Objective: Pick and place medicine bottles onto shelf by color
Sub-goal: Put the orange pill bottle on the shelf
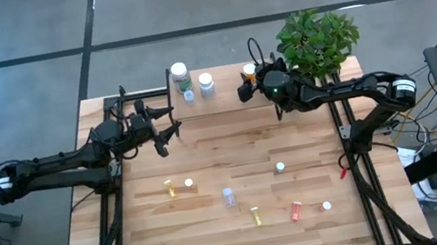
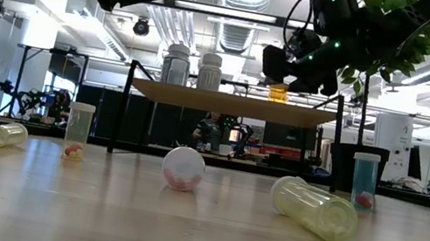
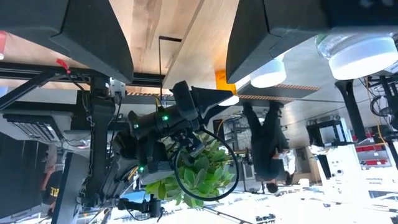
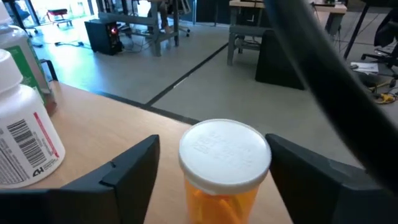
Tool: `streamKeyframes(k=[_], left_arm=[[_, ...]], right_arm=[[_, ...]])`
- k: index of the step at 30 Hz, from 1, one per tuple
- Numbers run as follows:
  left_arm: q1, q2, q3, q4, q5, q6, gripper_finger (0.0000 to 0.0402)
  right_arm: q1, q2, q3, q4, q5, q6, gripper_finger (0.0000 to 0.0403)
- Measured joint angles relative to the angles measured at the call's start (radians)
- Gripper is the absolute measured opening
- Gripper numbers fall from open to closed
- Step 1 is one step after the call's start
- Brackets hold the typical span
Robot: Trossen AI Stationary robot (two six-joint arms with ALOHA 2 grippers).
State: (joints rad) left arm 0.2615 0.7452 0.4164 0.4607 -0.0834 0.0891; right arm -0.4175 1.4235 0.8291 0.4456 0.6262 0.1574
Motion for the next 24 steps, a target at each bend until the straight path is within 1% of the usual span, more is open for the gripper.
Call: streamKeyframes(k=[5, 9, 12, 20, 24], left_arm=[[0.000, 0.000, 0.000, 0.000, 0.000, 0.000, 0.0240], [0.000, -0.001, 0.000, 0.000, 0.000, -0.003, 0.0240], [0.000, 0.000, 0.000, 0.000, 0.000, -0.003, 0.0240], [0.000, -0.001, 0.000, 0.000, 0.000, -0.004, 0.0240], [-0.001, -0.002, 0.000, 0.000, 0.000, -0.004, 0.0240]], right_arm=[[0.000, 0.000, 0.000, 0.000, 0.000, 0.000, 0.0228], [0.000, 0.000, 0.000, 0.001, 0.000, 0.000, 0.0203], [0.000, 0.000, 0.000, 0.000, 0.001, -0.001, 0.0199], [0.000, -0.004, 0.000, -0.005, 0.007, -0.015, 0.0209], [0.000, -0.013, -0.001, -0.007, 0.041, -0.039, 0.0207]])
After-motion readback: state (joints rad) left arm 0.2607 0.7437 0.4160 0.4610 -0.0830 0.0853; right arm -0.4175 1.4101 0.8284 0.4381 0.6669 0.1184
